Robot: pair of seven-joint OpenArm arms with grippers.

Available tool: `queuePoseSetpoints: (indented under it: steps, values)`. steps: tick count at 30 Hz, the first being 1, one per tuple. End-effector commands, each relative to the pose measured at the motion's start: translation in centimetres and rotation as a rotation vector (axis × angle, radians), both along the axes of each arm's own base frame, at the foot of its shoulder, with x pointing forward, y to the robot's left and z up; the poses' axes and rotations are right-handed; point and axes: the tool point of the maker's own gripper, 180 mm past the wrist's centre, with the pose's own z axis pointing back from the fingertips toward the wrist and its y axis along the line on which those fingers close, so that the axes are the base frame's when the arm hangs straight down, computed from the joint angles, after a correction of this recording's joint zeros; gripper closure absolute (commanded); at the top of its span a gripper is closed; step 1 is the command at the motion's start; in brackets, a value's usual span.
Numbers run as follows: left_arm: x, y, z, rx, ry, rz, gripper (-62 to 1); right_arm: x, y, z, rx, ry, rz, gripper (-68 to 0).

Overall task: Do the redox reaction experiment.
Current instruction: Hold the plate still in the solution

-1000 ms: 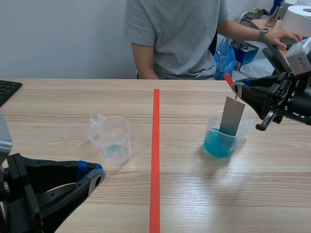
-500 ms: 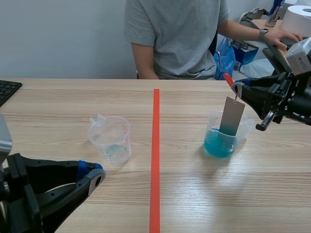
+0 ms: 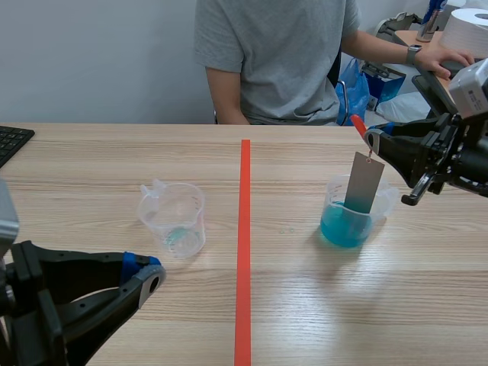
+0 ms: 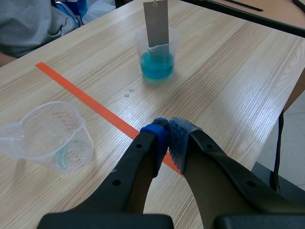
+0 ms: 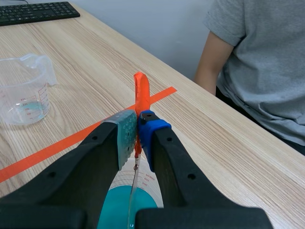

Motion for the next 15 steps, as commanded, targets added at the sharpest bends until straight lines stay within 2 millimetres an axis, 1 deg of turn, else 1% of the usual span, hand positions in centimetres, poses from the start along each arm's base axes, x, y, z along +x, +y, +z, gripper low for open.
queuePoseSetpoints:
  steps: [1,9,15]
  values:
    - [0.1,-0.2,0.7,-0.023,-0.018,0.003,-3.8,0.6,-0.3,1.6,0.017,-0.042,0.000,-1.1]
    - [0.1,-0.2,0.7,-0.023,-0.018,0.003,-3.8,0.5,-0.3,2.3,0.039,-0.065,0.007,-1.1]
    - [0.1,-0.2,0.7,-0.023,-0.018,0.003,-3.8,0.4,0.1,3.2,0.033,-0.091,0.029,-1.1]
